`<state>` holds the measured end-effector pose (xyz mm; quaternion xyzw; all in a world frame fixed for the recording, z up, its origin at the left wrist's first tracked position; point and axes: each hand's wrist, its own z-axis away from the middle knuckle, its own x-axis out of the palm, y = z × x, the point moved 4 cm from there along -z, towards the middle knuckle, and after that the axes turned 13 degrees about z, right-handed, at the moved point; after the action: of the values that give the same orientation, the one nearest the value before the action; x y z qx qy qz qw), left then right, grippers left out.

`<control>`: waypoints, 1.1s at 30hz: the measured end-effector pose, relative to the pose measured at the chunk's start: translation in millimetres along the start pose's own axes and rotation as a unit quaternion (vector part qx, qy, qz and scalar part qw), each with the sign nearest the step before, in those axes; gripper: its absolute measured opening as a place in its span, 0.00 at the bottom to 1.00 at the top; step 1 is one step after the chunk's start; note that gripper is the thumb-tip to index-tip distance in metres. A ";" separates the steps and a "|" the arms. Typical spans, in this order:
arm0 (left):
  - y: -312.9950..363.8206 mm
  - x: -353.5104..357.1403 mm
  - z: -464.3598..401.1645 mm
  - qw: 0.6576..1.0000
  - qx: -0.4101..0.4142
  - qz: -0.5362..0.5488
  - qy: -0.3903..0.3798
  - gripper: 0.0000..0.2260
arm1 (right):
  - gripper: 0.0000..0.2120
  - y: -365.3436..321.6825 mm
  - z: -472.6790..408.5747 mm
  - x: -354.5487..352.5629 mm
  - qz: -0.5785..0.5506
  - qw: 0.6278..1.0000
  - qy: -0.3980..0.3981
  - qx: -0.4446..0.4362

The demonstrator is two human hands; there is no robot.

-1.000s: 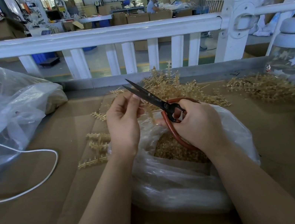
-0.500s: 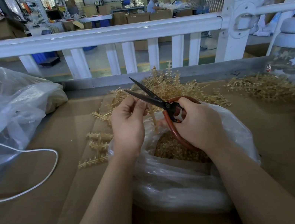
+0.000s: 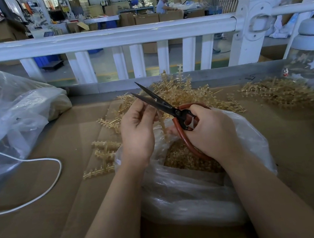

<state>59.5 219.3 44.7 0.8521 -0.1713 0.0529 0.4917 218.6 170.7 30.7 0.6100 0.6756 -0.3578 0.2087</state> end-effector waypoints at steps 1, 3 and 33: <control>0.2 0.4 -0.3 1.000 0.000 0.006 -0.004 0.09 | 0.28 0.2 -0.2 0.2 -0.003 1.000 0.000 -0.002; 0.3 0.9 -0.8 1.000 0.001 0.015 -0.015 0.09 | 0.27 0.3 -0.4 1.0 -0.015 1.000 -0.006 -0.003; -12.0 -13.2 -3.7 0.993 -0.035 0.039 0.109 0.06 | 0.14 -5.3 -4.5 4.3 -0.281 0.949 -0.092 0.106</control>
<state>51.5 231.1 33.3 0.8160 -0.1513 0.1587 0.5349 213.3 177.0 31.7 0.3782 0.7558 -0.5260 0.0947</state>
